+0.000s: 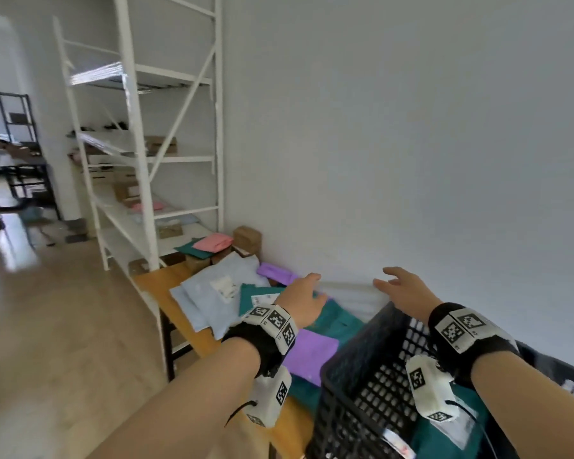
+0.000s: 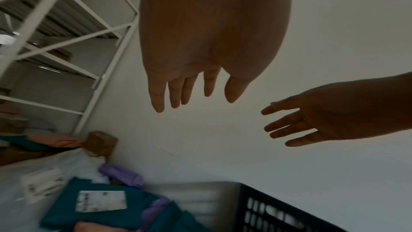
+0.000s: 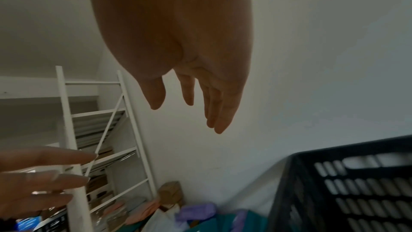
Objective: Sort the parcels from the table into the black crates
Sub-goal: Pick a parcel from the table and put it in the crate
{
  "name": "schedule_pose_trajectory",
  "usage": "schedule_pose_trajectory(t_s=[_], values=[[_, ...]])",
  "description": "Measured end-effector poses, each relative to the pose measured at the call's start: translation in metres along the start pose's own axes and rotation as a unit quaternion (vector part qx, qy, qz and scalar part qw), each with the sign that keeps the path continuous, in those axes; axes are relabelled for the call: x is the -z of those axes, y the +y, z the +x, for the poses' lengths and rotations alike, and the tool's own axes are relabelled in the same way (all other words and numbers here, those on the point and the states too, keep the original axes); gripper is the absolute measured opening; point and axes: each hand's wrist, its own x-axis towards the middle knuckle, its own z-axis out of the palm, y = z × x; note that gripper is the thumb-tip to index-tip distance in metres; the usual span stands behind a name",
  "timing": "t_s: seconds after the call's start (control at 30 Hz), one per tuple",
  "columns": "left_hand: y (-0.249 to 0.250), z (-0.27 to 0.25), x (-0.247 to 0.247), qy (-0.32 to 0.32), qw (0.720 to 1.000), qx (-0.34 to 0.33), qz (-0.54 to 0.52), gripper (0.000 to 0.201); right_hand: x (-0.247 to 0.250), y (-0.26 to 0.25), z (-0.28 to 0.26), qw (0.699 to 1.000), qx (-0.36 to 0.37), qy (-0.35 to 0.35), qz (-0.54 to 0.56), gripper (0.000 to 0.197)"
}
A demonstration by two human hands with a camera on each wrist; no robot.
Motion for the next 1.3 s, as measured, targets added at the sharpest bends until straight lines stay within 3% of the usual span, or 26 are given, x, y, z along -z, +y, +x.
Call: schedule_pose_trajectory(t_s=[0.33,0.47,0.53,0.6,0.7,0.83,1.07,1.3], values=[[-0.158,0.016,0.062,0.020,0.995,0.091,0.024,0.052,-0.152,-0.075,0.104,0.997,0.015,-0.073,0.016,0.054],[-0.222,0.053,0.086,0.001,0.991,0.120,0.053,0.054,-0.204,-0.095,0.160,0.995,0.020,-0.096,-0.001,0.035],[-0.250,0.073,0.096,-0.008,0.988,0.140,0.057,0.054,-0.225,-0.106,0.186,0.995,0.010,-0.099,-0.019,0.013],[-0.272,0.091,0.103,-0.016,0.987,0.154,0.049,0.053,-0.247,-0.111,0.215,0.993,0.001,-0.106,-0.042,0.025],[-0.305,0.117,0.112,-0.037,0.983,0.174,0.039,0.053,-0.283,-0.115,0.257,0.993,-0.005,-0.115,-0.023,0.023],[-0.345,0.139,0.113,-0.047,0.978,0.198,0.041,0.055,-0.321,-0.118,0.268,0.990,-0.035,-0.133,0.029,0.055],[-0.419,0.190,0.116,-0.074,0.970,0.228,0.033,0.056,-0.390,-0.114,0.305,0.982,-0.083,-0.166,0.037,0.053],[-0.498,0.260,0.141,-0.111,0.966,0.231,0.041,0.055,-0.447,-0.153,0.366,0.980,-0.118,-0.146,0.065,0.053]])
